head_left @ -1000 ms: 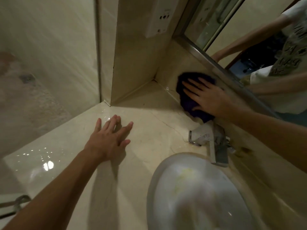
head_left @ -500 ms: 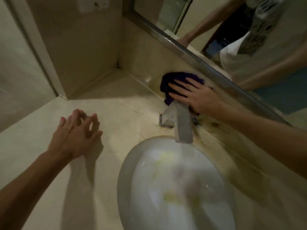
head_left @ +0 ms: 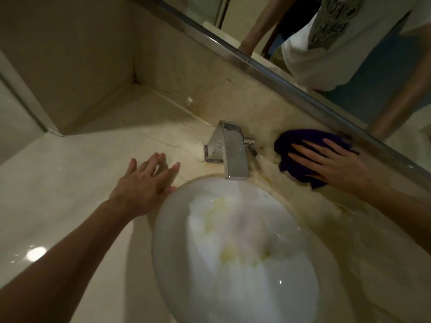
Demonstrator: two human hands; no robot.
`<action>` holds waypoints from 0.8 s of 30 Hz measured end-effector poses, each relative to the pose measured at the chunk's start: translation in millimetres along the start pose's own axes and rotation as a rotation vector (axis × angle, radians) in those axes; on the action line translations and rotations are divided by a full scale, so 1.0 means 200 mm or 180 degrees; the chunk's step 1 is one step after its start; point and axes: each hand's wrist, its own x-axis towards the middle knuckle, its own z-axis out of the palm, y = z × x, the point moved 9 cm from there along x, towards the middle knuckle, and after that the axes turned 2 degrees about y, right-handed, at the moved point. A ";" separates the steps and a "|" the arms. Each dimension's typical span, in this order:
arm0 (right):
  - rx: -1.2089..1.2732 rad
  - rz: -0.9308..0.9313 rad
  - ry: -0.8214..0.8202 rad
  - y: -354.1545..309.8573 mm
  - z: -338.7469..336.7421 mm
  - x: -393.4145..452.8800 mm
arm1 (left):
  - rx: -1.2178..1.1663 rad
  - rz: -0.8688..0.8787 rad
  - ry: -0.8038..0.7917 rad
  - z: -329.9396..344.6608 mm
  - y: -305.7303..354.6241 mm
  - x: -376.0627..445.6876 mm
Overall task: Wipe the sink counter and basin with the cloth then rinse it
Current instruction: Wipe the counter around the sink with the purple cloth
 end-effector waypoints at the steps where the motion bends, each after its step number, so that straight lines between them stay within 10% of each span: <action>1: 0.0030 -0.0026 0.0038 -0.02 0.01 0.04 | 0.0007 0.0002 -0.0009 0.00 0.00 0.00; 9: -0.0076 -0.0432 0.0447 -0.21 0.10 0.40 | -0.0266 0.0089 0.0103 0.00 -0.01 -0.02; 24: 0.0328 -0.0152 -0.0640 -0.04 0.16 -0.60 | -0.0004 -0.0114 0.0338 -0.03 0.02 -0.01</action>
